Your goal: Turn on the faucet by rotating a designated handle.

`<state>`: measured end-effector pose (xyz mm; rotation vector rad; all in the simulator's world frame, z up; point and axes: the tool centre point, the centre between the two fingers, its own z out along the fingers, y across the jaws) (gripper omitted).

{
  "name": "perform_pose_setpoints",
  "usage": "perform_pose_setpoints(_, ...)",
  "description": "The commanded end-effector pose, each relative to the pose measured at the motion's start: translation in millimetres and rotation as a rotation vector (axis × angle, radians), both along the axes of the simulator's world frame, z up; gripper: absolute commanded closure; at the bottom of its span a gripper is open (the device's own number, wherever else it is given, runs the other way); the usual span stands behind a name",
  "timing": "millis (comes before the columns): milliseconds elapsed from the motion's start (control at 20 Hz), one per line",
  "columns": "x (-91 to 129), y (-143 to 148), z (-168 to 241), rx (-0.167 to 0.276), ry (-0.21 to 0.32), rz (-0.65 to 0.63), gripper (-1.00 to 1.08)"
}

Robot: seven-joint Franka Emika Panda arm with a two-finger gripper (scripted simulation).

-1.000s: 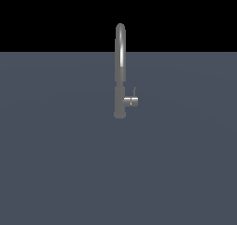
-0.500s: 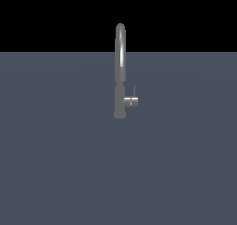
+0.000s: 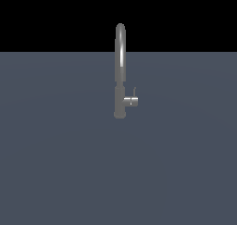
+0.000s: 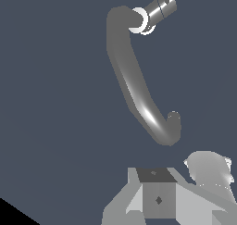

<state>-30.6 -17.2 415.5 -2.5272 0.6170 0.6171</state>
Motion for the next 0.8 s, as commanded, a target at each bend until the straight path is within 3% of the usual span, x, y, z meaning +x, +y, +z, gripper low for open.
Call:
perform_pose_setpoints(0,13,-4,-9,0.036,0.036,-0.035,1.08)
perform_pose_setpoints(750,83,-28,-78,0.261,0.262,-0.256,1.08)
